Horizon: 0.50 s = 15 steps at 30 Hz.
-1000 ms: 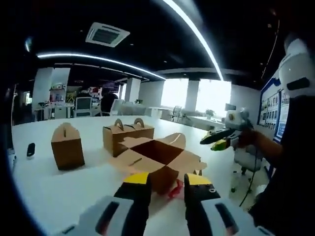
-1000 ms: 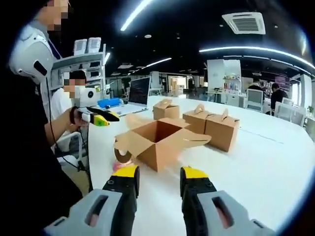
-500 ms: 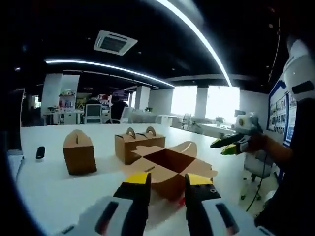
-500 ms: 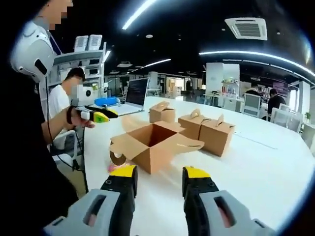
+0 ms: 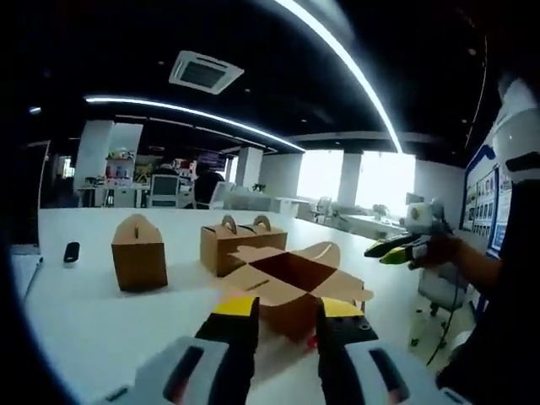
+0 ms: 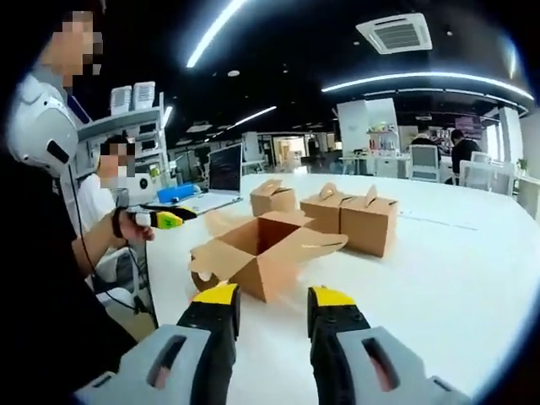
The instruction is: Pick up one paper box from the group, open the paper box, and remove the item inside
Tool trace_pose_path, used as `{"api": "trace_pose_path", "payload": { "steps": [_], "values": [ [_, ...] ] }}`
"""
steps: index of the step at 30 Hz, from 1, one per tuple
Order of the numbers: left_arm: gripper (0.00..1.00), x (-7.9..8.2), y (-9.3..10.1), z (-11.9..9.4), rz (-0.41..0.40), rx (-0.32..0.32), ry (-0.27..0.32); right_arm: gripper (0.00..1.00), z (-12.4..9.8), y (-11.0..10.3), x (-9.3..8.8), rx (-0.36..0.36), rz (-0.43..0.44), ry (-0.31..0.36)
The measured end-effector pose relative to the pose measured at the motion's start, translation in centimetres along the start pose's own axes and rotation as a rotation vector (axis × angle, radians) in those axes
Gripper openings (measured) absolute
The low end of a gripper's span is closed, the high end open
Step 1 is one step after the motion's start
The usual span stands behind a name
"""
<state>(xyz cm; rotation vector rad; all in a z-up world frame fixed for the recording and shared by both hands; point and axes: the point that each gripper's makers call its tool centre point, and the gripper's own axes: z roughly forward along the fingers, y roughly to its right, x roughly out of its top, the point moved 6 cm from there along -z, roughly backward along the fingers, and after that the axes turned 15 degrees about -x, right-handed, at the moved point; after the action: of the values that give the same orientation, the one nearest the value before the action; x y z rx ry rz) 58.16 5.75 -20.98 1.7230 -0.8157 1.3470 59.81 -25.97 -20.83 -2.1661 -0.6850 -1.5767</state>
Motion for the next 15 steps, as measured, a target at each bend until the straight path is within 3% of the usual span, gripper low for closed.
{"api": "trace_pose_path", "payload": {
  "steps": [5, 10, 15],
  "values": [
    [0.28, 0.61, 0.88, 0.5, 0.016, -0.045, 0.018, 0.33, 0.26, -0.13, 0.18, 0.001, 0.023, 0.008],
    [0.26, 0.77, 1.08, 0.44, 0.044, -0.041, 0.008, 0.33, 0.67, -0.91, -0.26, 0.021, 0.016, -0.024],
    [0.28, 0.6, 1.05, 0.29, -0.039, -0.05, 0.044, 0.33, 0.32, -0.96, 0.08, 0.018, 0.019, -0.035]
  ]
}}
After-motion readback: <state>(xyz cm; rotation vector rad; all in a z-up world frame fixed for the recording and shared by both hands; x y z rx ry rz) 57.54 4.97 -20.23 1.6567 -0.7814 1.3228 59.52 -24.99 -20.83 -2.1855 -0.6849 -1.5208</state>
